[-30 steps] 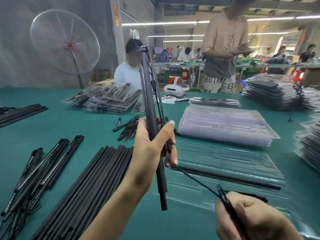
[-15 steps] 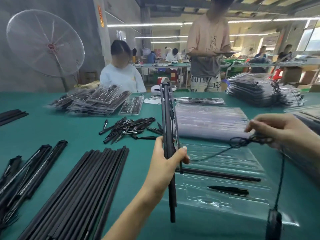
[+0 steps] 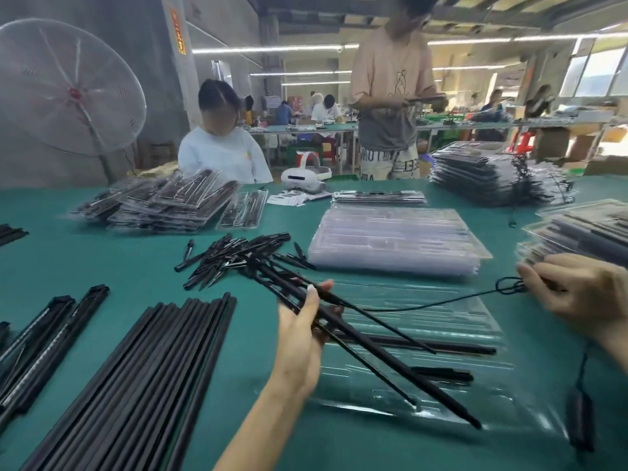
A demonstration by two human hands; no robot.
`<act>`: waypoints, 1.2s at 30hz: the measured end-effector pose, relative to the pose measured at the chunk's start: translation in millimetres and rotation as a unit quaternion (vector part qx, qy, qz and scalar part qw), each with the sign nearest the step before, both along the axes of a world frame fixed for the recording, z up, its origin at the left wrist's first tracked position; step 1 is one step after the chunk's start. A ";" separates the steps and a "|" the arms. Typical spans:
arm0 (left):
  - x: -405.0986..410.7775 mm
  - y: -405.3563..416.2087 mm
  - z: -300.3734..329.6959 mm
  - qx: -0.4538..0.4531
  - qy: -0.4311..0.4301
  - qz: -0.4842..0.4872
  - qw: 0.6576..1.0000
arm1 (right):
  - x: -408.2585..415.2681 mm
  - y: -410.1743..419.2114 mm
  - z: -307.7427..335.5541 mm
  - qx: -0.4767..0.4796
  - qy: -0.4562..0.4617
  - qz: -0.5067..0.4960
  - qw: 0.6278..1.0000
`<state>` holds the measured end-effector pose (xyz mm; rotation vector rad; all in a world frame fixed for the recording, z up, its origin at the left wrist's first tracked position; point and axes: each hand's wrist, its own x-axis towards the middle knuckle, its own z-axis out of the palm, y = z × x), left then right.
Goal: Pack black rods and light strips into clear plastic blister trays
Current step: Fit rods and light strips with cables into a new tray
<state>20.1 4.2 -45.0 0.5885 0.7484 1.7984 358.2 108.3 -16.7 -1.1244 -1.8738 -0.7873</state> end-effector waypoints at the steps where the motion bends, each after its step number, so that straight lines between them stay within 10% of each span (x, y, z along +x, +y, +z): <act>1: 3.9 1.2 -1.3 -0.004 -0.008 -0.015 1.000 | 3.9 1.7 -4.2 -0.014 0.012 -0.014 1.000; 10: 25.6 25.7 3.7 -0.013 -0.180 -0.029 0.983 | 20.2 -2.0 -72.0 -0.161 0.246 0.032 0.955; 36: 29.8 29.0 -35.7 -0.018 -0.335 -0.052 0.941 | -4.8 -23.2 -72.5 -0.321 0.203 0.126 0.916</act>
